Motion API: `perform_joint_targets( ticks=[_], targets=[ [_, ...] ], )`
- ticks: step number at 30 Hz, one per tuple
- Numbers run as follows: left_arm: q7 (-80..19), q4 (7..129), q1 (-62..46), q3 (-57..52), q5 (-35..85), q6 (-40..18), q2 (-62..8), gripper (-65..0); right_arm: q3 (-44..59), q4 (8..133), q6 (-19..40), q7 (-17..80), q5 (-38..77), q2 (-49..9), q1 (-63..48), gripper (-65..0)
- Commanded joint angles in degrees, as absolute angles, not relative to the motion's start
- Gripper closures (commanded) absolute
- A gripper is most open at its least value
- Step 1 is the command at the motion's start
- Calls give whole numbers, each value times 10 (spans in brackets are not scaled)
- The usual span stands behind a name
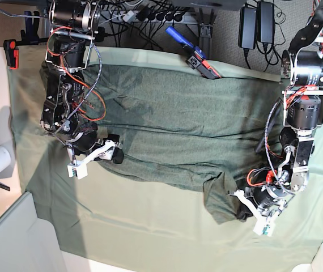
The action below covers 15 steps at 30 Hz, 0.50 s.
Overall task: Fold the T-shirt properly
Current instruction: 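Carry the hem corner with the left gripper toward the collar edge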
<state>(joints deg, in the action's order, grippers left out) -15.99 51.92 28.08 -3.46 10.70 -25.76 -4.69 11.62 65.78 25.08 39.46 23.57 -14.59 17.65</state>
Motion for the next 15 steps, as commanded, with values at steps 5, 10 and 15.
perform_joint_targets(
  ticks=[5, 10, 15],
  targets=[
    [-191, 630, 247, -39, 158, -309, -65, 0, 118, 667, 253, 381, 240, -152, 186, -401],
    [-202, 751, 169, -56, 170, -310, -75, 0, 118, 667, 253, 380, 240, -152, 185, -401],
    [-204, 842, 99, -72, 172, -309, -83, 0, 118, 667, 253, 379, 240, -156, 186, -401]
  ],
)
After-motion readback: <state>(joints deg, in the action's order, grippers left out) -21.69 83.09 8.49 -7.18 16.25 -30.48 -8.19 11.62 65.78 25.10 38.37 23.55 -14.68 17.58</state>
